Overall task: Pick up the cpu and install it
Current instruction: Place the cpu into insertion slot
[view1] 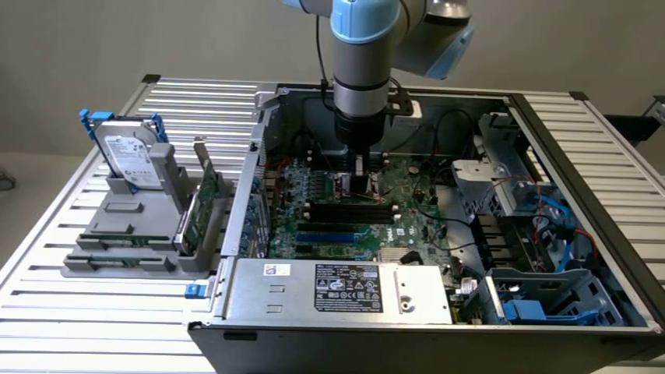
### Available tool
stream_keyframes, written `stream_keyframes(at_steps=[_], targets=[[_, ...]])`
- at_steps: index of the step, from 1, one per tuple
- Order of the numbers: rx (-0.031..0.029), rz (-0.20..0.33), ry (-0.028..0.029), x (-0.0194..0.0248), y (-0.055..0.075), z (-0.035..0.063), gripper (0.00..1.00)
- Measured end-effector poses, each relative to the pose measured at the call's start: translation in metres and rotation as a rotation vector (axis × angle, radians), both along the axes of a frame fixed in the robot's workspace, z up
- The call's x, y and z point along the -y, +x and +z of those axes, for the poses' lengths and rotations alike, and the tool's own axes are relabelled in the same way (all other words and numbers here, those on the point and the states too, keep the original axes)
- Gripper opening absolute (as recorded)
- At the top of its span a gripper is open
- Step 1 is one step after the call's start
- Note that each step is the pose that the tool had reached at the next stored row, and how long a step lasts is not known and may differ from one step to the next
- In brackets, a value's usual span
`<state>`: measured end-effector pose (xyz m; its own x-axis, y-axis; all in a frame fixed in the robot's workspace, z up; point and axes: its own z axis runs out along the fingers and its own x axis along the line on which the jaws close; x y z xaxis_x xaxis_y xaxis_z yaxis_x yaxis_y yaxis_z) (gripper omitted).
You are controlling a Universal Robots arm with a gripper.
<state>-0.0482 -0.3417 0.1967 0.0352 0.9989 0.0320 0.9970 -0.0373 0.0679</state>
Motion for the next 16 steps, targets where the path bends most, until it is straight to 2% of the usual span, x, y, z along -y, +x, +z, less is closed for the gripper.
stream_keyframes(at_steps=[3, 5, 16], targets=[[0.0000, 0.000, -0.0069, 0.0000, 0.0000, -0.0004, 0.55], [-0.0001, 0.000, -0.0089, 0.0001, 0.0000, -0.0005, 0.55], [0.0002, 0.000, -0.0097, -0.0017, 0.0000, -0.0011, 0.55]])
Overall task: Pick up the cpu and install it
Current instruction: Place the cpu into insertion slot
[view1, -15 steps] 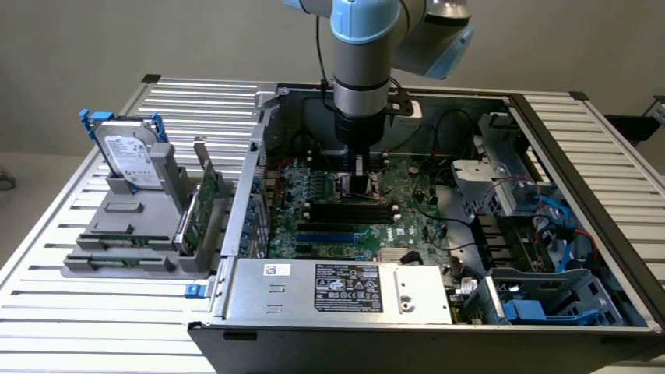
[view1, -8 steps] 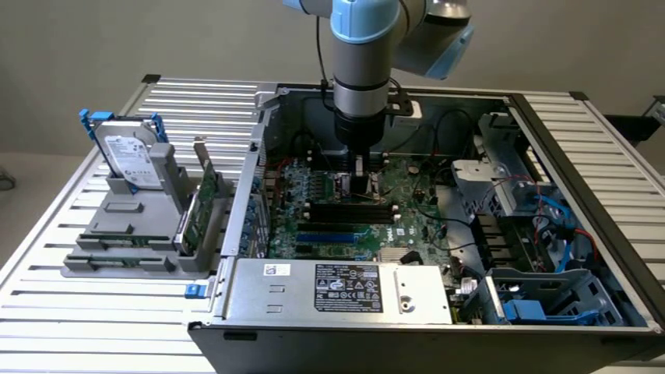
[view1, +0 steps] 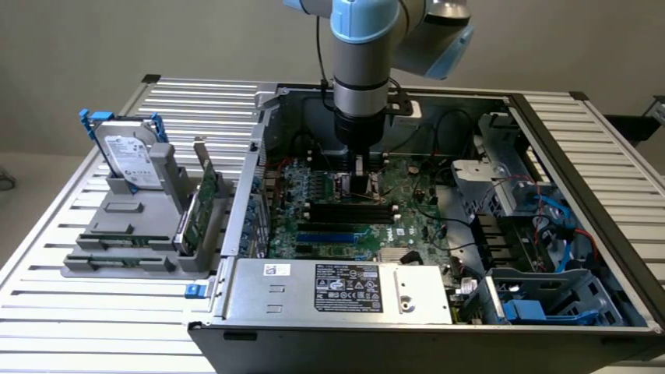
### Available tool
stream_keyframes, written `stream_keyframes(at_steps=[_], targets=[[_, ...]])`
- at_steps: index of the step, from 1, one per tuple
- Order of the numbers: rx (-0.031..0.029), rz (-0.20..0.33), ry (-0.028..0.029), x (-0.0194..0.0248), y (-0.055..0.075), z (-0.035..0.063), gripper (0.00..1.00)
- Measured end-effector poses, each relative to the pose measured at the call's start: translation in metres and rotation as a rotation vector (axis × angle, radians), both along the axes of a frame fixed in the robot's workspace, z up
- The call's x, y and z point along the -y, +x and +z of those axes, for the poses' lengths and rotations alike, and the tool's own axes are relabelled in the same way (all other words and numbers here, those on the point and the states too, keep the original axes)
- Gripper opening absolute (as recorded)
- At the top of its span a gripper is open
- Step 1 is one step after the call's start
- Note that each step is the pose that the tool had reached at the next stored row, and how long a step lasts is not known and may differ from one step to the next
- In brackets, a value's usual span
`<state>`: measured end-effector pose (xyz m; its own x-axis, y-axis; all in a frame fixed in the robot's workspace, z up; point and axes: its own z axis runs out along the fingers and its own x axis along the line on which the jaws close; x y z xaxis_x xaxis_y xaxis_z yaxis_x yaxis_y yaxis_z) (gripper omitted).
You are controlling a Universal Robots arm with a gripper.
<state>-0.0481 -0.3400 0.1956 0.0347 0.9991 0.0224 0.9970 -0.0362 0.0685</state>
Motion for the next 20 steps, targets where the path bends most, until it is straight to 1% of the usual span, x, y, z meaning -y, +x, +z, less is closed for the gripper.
stream_keyframes(at_steps=[20], targets=[[-0.0001, 0.001, -0.0002, -0.0018, 0.0000, -0.0024, 0.55]])
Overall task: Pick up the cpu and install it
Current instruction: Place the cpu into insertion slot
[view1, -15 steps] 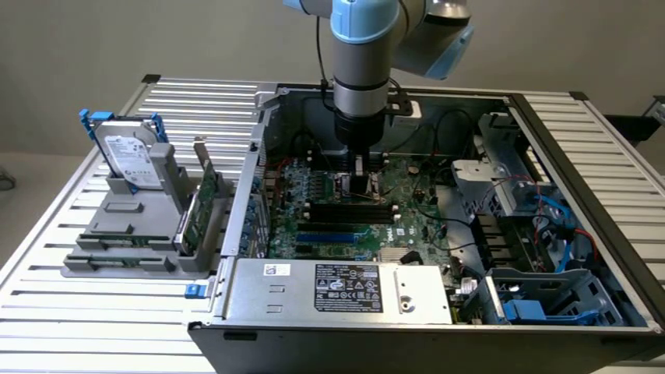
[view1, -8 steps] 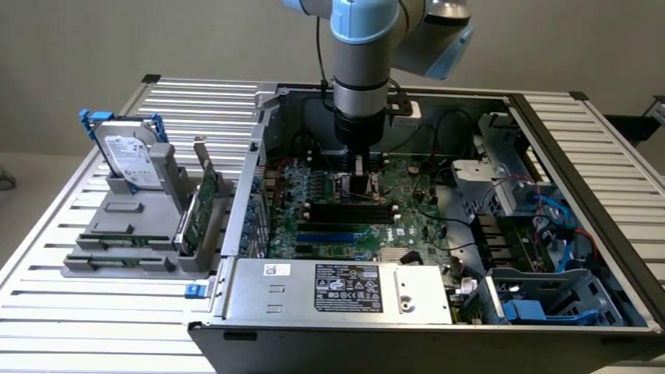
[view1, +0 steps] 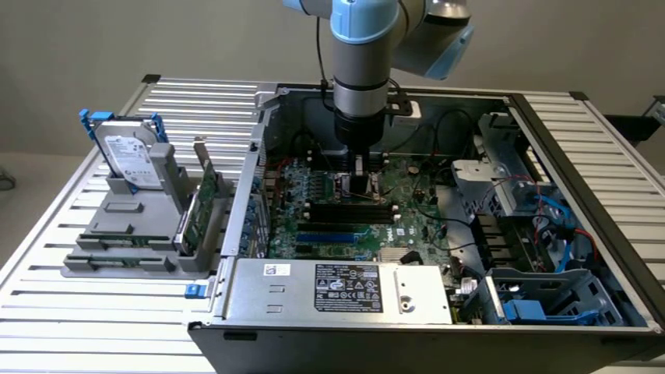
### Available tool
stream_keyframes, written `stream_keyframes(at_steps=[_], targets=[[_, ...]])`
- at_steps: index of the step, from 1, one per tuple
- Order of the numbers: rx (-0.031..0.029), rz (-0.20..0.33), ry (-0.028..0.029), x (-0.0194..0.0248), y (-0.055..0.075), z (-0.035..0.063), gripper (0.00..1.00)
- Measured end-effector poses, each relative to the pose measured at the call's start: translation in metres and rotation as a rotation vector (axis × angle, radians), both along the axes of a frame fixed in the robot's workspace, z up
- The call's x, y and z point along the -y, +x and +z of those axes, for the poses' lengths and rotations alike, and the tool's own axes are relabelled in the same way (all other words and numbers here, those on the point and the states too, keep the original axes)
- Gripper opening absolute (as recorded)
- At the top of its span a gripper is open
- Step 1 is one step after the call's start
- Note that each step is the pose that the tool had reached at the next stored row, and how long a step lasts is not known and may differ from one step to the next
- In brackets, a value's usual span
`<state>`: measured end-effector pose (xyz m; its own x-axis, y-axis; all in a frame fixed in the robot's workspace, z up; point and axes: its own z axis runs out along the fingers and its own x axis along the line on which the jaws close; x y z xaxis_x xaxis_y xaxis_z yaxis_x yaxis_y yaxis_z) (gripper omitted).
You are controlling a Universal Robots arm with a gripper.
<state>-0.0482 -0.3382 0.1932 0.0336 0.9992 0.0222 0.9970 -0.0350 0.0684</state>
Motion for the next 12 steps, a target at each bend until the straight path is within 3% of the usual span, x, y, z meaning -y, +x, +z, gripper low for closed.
stream_keyframes(at_steps=[5, 6, 12], targets=[[0.0007, 0.000, 0.0013, -0.0003, 0.0002, -0.0005, 0.56], [0.0005, 0.000, 0.0009, -0.0002, 0.0001, -0.0003, 0.63], [0.0001, 0.000, 0.0001, 0.0000, 0.0000, 0.0000, 0.63]])
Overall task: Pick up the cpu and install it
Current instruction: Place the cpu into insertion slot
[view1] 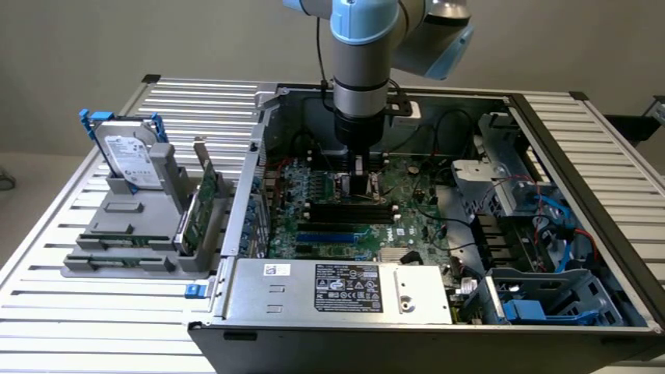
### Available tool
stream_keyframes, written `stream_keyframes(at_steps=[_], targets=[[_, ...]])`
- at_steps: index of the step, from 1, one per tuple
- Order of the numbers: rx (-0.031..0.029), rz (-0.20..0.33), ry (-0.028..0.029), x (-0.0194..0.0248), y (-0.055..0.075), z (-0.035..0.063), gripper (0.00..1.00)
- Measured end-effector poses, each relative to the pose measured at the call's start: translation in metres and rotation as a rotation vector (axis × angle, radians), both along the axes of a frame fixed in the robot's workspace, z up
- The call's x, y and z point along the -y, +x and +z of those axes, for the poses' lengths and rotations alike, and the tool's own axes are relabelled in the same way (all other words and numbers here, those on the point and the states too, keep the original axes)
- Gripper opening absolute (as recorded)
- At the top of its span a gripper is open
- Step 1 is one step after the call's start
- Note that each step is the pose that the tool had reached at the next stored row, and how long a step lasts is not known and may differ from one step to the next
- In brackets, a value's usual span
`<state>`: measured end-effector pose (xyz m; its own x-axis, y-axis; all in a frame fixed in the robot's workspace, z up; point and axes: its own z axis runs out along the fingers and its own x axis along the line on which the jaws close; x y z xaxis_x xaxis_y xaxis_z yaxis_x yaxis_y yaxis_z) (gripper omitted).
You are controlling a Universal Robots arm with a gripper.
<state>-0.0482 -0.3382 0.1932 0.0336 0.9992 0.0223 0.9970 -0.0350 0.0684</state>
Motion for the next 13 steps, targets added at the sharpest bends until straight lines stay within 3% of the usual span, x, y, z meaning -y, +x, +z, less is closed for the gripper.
stream_keyframes(at_steps=[6, 13], targets=[[0.0000, 0.000, -0.0013, 0.0000, 0.0001, 0.0000, 0.63], [0.0000, -0.004, -0.0112, 0.0000, 0.0000, 0.0000, 0.63]])
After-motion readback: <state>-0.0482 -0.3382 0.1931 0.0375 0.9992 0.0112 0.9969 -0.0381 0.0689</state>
